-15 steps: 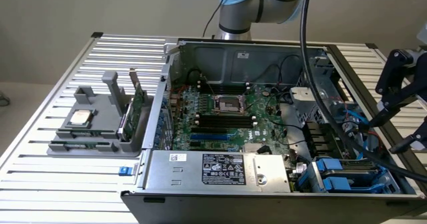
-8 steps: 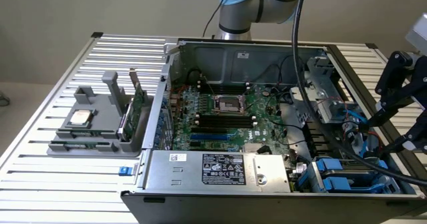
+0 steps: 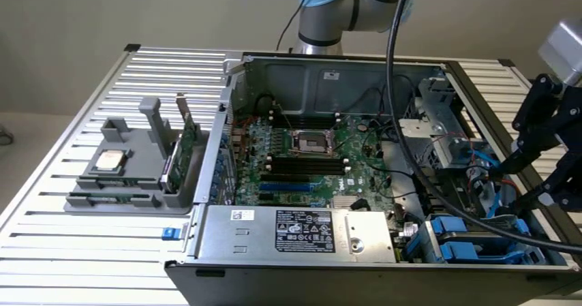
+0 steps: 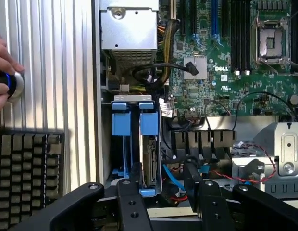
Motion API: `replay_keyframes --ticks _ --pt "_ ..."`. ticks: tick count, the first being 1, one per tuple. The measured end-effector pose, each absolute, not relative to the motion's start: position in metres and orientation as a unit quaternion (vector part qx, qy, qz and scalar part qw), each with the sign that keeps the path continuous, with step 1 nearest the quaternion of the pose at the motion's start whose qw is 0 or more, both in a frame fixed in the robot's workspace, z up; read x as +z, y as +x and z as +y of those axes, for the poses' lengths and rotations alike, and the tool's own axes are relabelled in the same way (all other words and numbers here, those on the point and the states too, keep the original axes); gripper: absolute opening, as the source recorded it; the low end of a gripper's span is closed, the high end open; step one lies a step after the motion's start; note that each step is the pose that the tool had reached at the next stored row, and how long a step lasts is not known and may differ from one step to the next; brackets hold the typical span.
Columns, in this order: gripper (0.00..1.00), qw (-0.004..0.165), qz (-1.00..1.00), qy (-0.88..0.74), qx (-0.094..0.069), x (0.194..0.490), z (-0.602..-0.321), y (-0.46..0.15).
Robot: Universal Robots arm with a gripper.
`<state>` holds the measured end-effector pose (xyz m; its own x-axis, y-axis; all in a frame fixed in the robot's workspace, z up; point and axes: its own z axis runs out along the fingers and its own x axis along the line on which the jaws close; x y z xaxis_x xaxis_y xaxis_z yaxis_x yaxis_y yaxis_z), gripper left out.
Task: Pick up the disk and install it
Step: 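Insert the first disk wire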
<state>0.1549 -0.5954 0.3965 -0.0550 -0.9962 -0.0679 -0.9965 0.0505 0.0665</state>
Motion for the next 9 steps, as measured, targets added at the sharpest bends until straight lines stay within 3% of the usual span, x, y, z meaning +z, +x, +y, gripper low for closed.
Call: replay_keyframes --ticks 9 --pt "0.48 0.006 0.779 -0.626 0.048 0.3886 -0.5954 0.1549"
